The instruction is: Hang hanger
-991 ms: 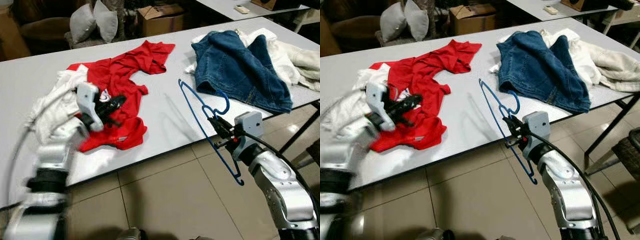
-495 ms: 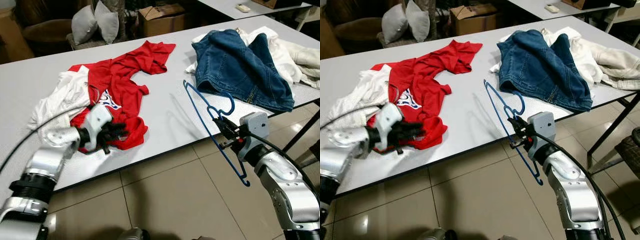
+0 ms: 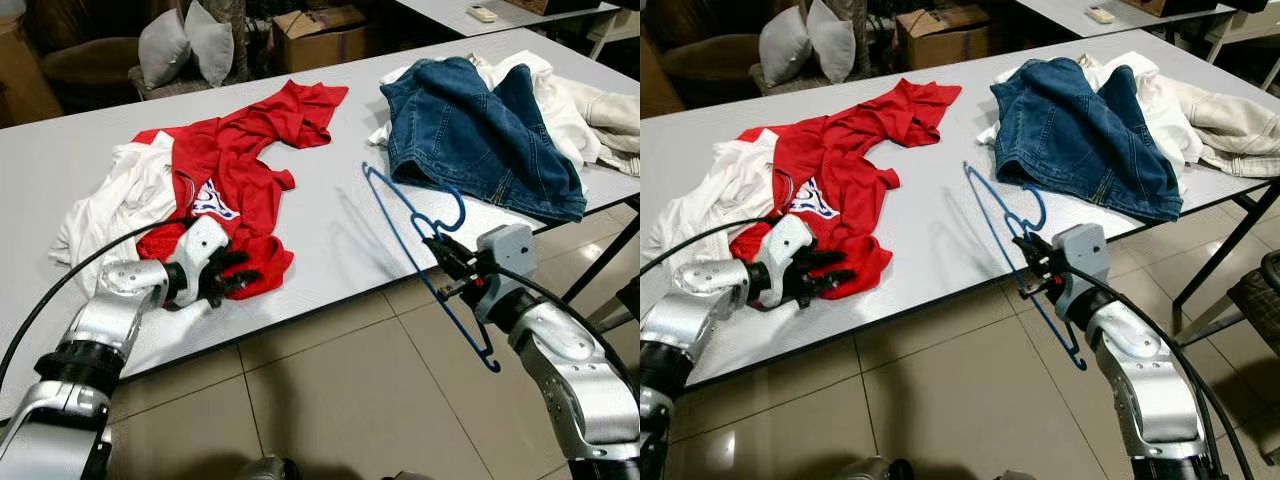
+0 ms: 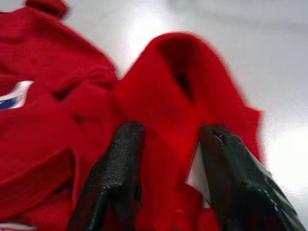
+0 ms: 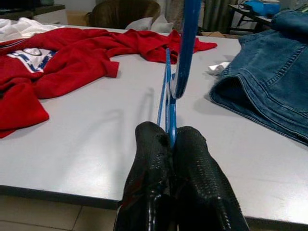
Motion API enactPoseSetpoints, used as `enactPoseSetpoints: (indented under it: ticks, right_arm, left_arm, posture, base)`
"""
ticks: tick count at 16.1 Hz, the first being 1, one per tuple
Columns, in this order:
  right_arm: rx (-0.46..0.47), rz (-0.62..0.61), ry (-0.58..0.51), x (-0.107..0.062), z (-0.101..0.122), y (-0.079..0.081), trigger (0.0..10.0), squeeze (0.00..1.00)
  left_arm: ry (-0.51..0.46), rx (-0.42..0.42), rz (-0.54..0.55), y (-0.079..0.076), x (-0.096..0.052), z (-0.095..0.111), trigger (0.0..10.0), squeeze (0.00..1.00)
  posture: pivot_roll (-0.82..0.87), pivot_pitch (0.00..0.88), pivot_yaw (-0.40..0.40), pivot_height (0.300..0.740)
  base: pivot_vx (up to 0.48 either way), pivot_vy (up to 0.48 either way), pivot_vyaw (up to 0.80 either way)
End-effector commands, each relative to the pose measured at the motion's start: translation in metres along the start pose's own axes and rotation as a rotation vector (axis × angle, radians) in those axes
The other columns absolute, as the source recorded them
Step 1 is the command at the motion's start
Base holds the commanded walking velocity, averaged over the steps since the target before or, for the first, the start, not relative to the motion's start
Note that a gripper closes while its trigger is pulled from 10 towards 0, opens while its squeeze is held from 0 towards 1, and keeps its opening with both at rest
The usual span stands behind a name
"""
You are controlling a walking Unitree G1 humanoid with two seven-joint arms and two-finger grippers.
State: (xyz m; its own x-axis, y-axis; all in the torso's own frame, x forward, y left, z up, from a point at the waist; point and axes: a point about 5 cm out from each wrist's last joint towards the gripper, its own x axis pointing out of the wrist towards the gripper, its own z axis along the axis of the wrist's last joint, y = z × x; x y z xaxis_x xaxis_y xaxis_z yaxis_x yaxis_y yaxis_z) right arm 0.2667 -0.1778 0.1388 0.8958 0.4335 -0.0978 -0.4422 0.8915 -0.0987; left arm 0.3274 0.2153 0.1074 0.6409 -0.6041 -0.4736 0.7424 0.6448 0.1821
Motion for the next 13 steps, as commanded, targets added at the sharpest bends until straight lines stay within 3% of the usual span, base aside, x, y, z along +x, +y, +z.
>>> enactPoseSetpoints:
  ticks: [1, 3, 5, 6, 7, 10, 13]
  right_arm:
    - [-0.015, 0.023, -0.012, 0.004, 0.004, 0.001, 10.0, 0.00]
    - [-0.015, 0.035, -0.015, 0.008, 0.005, 0.002, 10.0, 0.00]
    - [-0.018, 0.042, -0.016, 0.008, 0.005, 0.003, 10.0, 0.00]
    - [-0.019, 0.044, -0.016, 0.007, 0.005, 0.003, 10.0, 0.00]
    - [-0.019, 0.045, -0.015, 0.007, 0.005, 0.003, 10.0, 0.00]
    - [-0.022, 0.051, -0.012, 0.008, 0.004, 0.003, 10.0, 0.00]
    - [-0.025, 0.055, -0.012, 0.007, 0.005, 0.004, 10.0, 0.00]
  left_arm:
    - [0.032, 0.031, 0.051, 0.005, -0.001, -0.002, 10.0, 0.00]
    - [-0.021, -0.034, 0.139, 0.013, -0.002, 0.000, 10.0, 0.00]
    - [-0.177, -0.159, 0.085, 0.014, -0.006, 0.012, 10.0, 0.00]
    - [-0.209, -0.174, 0.047, 0.012, -0.007, 0.014, 10.0, 0.00]
    - [-0.221, -0.184, 0.075, 0.015, -0.008, 0.015, 10.0, 0.00]
    - [-0.118, -0.158, 0.202, 0.028, -0.009, 0.006, 10.0, 0.00]
    - [-0.061, -0.100, 0.161, 0.025, -0.009, 0.002, 10.0, 0.00]
  posture:
    - [-0.09, 0.047, 0.063, 0.740]
    - [-0.09, 0.042, 0.058, 0.740]
    - [-0.09, 0.038, 0.063, 0.740]
    - [-0.10, 0.037, 0.063, 0.740]
    - [-0.09, 0.036, 0.062, 0.740]
    - [-0.10, 0.036, 0.065, 0.740]
    - [-0.10, 0.036, 0.065, 0.740]
  base:
    - [0.000, 0.000, 0.00]
    - [0.000, 0.000, 0.00]
    - [0.000, 0.000, 0.00]
    - [0.000, 0.000, 0.00]
    - [0.000, 0.000, 0.00]
    - [0.000, 0.000, 0.00]
    - [0.000, 0.000, 0.00]
